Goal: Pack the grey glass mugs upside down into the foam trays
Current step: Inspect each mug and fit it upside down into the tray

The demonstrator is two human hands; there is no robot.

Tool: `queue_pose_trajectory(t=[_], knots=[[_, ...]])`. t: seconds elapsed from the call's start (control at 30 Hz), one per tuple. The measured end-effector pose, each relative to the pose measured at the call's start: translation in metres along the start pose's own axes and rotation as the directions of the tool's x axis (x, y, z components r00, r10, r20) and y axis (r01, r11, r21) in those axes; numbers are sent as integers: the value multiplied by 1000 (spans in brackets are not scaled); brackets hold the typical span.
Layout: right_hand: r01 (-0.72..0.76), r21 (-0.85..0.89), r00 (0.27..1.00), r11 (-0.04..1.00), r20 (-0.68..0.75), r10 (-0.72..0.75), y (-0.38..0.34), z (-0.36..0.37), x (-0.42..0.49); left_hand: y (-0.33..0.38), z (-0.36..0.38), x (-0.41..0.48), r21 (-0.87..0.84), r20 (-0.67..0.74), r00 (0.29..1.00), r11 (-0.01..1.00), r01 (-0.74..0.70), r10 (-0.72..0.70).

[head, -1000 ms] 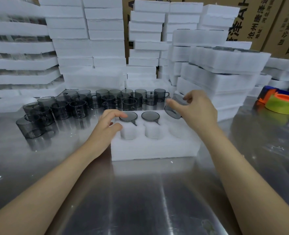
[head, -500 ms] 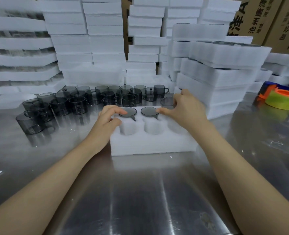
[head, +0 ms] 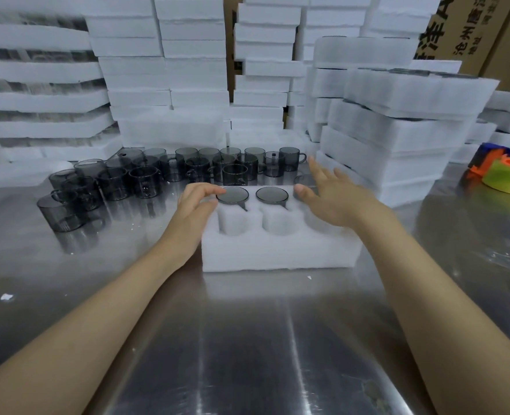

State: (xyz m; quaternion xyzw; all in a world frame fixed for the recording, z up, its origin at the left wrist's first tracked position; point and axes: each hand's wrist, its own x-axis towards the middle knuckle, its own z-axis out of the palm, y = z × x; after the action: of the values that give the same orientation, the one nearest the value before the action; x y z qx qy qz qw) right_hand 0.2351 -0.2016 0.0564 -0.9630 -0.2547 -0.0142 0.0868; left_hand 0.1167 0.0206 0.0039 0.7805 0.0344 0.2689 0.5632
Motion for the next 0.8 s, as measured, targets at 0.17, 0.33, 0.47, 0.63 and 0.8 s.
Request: queue_pose_trajectory(t=[0.17,0.33,0.47,0.63,0.8], knots=[[18,129,992,992,124,-34,4,-8,8,-9,-3,9,29,-90,989,992,125,-122],[97,215,987,972,101,-121,15,-6,6,-14,-4,9,78,-46,992,990,121,-118],[128,355,991,926,-24,-128,11,3,1,-15,-5,10,56,-22,989,988,146,-145],[93,361,995,928,-3,-99,12,-3,-1,-16,-6,9,66,-11,992,990,128,-128],[38,630,984,775,-160,82,33,-20,-14,-15,-8,8,88,7,993,989,117,-118]])
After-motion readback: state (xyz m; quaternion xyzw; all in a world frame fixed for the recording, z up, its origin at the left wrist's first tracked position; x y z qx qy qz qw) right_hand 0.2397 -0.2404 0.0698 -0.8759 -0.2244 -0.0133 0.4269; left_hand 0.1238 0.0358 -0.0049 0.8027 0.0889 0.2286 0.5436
